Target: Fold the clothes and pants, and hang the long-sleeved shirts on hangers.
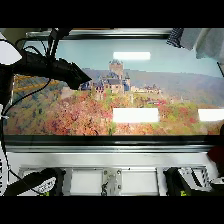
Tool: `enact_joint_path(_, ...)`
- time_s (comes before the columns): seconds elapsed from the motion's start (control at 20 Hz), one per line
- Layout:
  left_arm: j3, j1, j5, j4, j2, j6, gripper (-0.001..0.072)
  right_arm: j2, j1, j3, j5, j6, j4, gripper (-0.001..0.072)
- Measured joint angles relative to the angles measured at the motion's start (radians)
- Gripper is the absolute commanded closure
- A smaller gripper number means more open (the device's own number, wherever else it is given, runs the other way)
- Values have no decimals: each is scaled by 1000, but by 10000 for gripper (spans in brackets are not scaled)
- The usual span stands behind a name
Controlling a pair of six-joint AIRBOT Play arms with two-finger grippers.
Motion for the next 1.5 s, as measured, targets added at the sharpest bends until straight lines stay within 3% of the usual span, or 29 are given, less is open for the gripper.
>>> enact_joint_path(0.05,0,0,0,0,0,0,691,1,-1,-1,8,2,-3,54)
enact_joint_path(0.3,0,0,0,0,0,0,692,51,0,-1,6,5,51,51)
enact_joint_path(0.7,0,0,0,0,0,-16,692,168,186,0,-12,-29,344,50)
enact_joint_path(0.85,0,0,11,0,0,-85,693,151,366,-1,122,-203,492,51)
enact_joint_path(1.05,0,0,27,0,0,-203,693,63,674,-8,422,-387,629,52)
enact_joint_path(1.25,-9,0,51,-1,3,-299,693,-26,1038,-99,622,-447,655,52)
enact_joint_path(1.5,-190,0,173,0,101,-359,693,-85,1454,-297,602,-471,575,52)
